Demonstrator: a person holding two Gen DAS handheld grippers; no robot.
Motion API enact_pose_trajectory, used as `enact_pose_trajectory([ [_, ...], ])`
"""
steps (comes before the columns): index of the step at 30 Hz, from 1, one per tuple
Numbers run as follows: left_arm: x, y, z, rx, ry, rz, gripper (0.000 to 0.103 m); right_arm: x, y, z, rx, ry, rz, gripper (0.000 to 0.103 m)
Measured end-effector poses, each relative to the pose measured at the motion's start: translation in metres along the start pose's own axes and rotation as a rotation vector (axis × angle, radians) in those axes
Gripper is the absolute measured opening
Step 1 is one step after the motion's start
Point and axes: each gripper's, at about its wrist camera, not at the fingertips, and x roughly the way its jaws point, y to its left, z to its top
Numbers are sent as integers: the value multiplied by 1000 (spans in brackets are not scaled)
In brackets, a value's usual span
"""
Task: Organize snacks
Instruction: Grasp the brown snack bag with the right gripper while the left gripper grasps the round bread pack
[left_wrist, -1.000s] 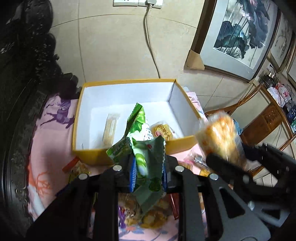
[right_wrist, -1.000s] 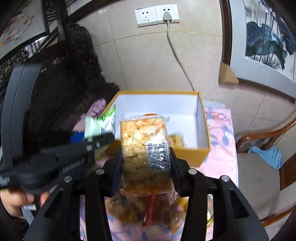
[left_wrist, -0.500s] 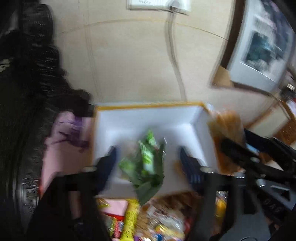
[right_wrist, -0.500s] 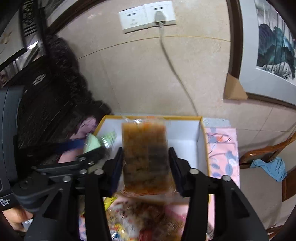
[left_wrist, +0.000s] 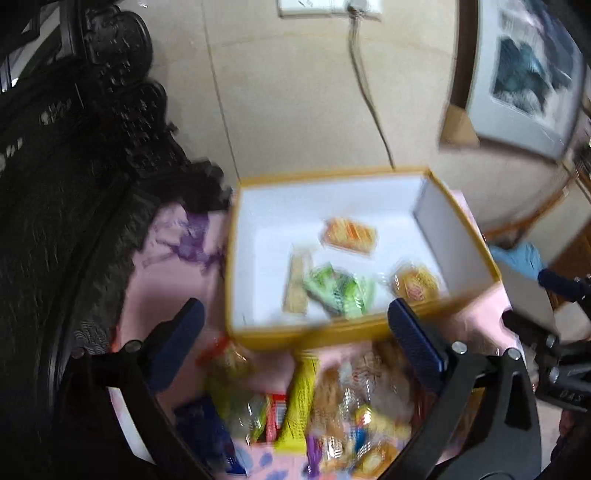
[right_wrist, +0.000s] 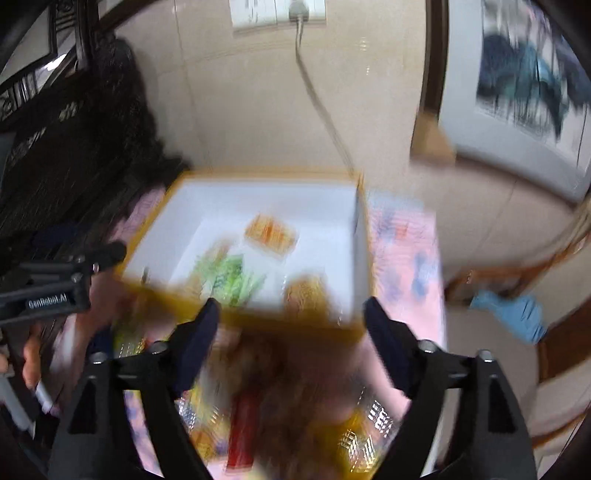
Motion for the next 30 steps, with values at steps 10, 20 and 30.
enact_pose_trajectory([
  [10,14,15,-120,-89,234,-74,101,47,25,-108,73,272,144,91],
  [20,4,43,-147,-192,238,-67,101,111,17,-127,115,368,78,102],
  [30,2,34,-145,-156,232,-81,101,108,36,-136,-47,336,-70,59],
])
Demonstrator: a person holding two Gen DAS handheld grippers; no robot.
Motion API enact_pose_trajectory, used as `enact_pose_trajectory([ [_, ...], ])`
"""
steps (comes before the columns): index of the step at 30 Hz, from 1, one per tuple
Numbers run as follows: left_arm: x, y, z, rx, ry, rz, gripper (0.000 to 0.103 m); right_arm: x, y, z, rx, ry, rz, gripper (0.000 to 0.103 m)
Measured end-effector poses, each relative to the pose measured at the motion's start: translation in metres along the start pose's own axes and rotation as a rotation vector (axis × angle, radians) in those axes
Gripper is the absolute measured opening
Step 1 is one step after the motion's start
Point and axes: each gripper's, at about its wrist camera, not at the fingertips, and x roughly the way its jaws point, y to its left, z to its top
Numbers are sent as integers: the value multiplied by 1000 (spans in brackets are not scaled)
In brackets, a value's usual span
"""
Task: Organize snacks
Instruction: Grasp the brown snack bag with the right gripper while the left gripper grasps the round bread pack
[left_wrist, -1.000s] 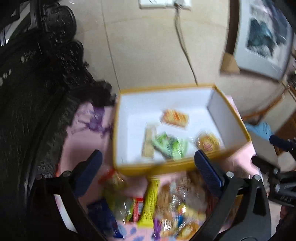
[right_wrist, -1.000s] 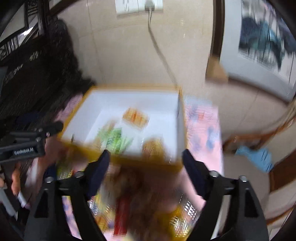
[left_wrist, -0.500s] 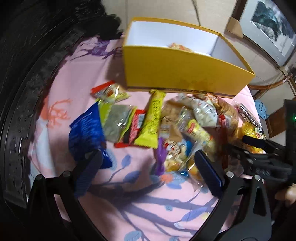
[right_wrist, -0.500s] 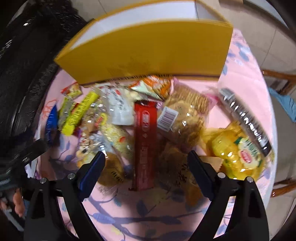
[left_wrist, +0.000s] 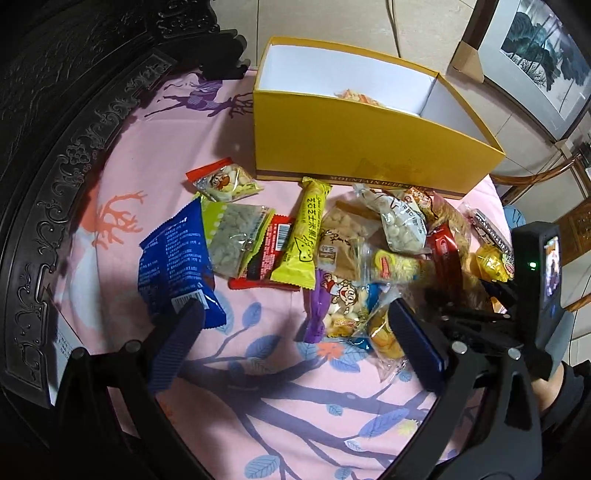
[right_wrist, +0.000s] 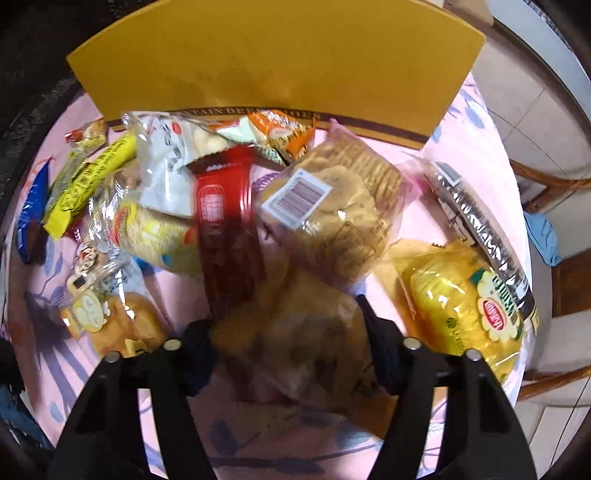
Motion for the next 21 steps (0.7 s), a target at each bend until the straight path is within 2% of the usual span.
enact_pose_trajectory([
  [3,0,2,1,-7,3,-4,101,-7,-3,-2,15,-7,37,57],
  [6,-1,2,1,-4,0,-7,101,-19,-13,-8,46,2,118,56],
  [8,1,2,0,-6,6,-12,101,-26,-21,-13,81,7,231,56],
  [11,5,2,-1,-7,20,-24,101,-25,-33,-24,126,54,330,56],
  [14,8,-1,-2,2,32,-35,101,-18,-34,-33,147,95,324,57],
  [21,9,-4,-3,15,38,-37,101,-22,-34,-24,147,91,311,57],
])
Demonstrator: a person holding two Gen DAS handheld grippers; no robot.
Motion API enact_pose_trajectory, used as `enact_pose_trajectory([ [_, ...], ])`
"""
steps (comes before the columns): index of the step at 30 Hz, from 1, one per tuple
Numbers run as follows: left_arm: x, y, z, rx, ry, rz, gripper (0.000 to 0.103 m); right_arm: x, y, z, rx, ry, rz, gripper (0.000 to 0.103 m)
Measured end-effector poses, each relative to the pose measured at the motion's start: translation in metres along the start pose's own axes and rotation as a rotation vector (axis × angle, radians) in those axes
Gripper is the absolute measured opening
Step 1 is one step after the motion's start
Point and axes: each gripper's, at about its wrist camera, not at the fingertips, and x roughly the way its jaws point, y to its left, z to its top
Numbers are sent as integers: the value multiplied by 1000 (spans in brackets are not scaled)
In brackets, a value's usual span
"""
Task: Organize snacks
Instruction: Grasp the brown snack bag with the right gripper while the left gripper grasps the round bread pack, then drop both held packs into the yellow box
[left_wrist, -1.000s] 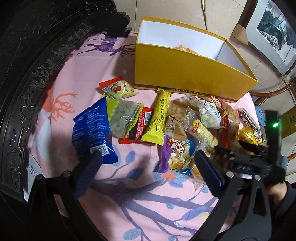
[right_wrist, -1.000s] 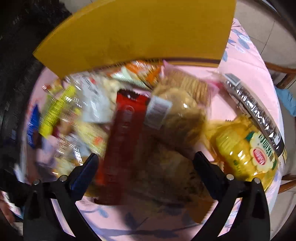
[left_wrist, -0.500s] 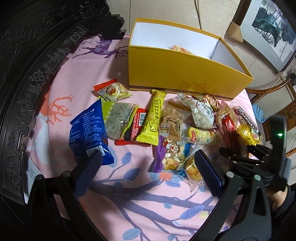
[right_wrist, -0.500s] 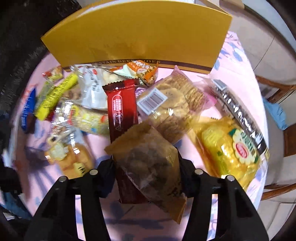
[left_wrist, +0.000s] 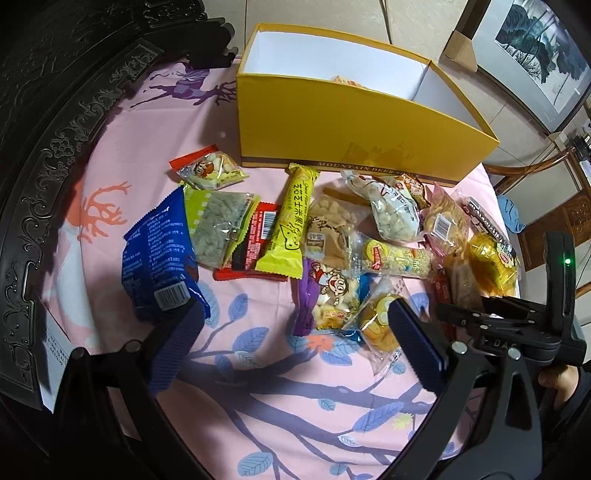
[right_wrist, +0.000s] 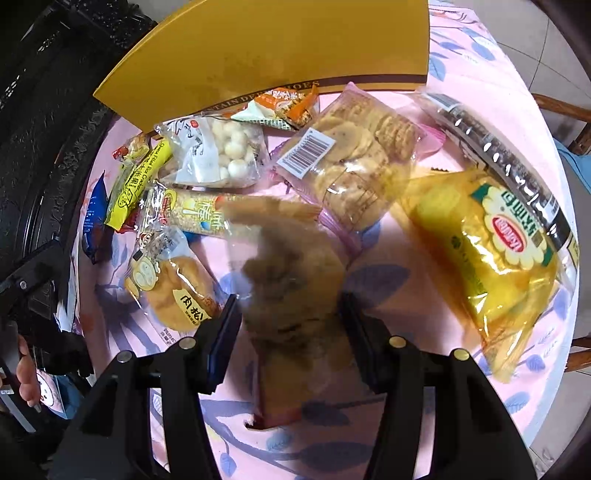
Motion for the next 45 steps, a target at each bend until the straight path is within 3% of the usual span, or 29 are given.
enact_pose_trajectory([
  [4,2,4,-1,-21,10,-9,101,-5,-9,2,22,-18,19,44],
  [10,5,3,-2,-17,21,-17,101,-2,-2,3,-32,-40,-15,39],
  [12,5,4,-4,-20,22,-18,101,-5,2,3,-48,-55,-29,28],
  [15,5,2,-7,-1,30,-57,101,-18,9,0,-68,-89,-26,27],
  [20,28,-41,-16,175,114,-84,101,-31,7,-11,-63,-78,-28,27],
  [22,39,-62,-20,250,124,-75,101,-31,1,-16,-44,-66,-30,27],
  [26,55,-96,-24,361,129,-132,101,-33,-12,-22,12,-55,-26,27],
  [28,70,-106,-28,421,162,-93,95,-35,-18,-24,35,-61,-25,27],
  [29,79,-109,-31,447,179,-66,82,-36,-19,-24,41,-63,-24,27],
  [31,81,-112,-34,489,140,-39,80,-37,-21,-24,51,-64,-23,27],
  [34,78,-111,-35,491,98,-34,71,-36,-24,-25,56,-59,-17,27],
  [36,74,-110,-36,482,65,-40,58,-33,-23,-25,53,-54,-12,27],
  [45,43,-72,-33,285,35,-129,56,-53,-2,-19,-30,-131,-32,27],
])
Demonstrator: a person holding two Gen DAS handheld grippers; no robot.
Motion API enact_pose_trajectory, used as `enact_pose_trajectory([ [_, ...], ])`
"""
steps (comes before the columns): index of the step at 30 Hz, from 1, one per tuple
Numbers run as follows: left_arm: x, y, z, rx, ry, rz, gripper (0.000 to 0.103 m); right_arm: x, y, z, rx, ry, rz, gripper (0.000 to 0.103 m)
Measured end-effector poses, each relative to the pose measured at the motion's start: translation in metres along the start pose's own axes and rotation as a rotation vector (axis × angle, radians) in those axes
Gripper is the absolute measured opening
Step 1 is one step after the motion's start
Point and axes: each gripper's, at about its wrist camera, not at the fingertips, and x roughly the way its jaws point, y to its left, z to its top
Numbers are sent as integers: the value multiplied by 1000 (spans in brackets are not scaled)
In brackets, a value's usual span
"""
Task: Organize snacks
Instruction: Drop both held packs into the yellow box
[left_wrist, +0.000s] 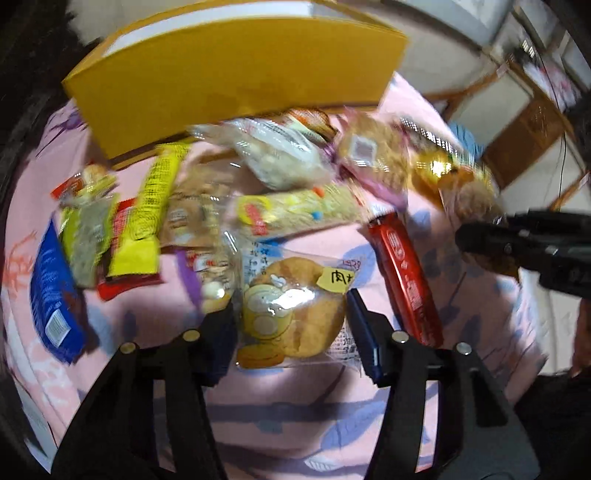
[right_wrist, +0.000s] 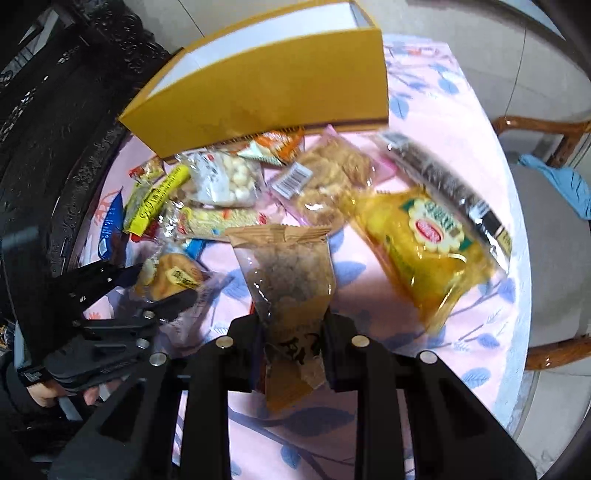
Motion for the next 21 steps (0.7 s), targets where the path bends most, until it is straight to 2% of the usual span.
enact_pose_trajectory([
  [7,-44,21,19,-108,-78,16,56,-10,23,7,-75,-26,3,27],
  [12,-74,35,59,-173,-167,72,56,-22,42,32,-103,-67,28,27],
  [18,-96,52,138,-239,-267,141,56,-50,68,101,-133,-233,45,27],
  [21,-98,61,169,-254,-284,141,57,-54,75,144,-136,-285,29,27],
])
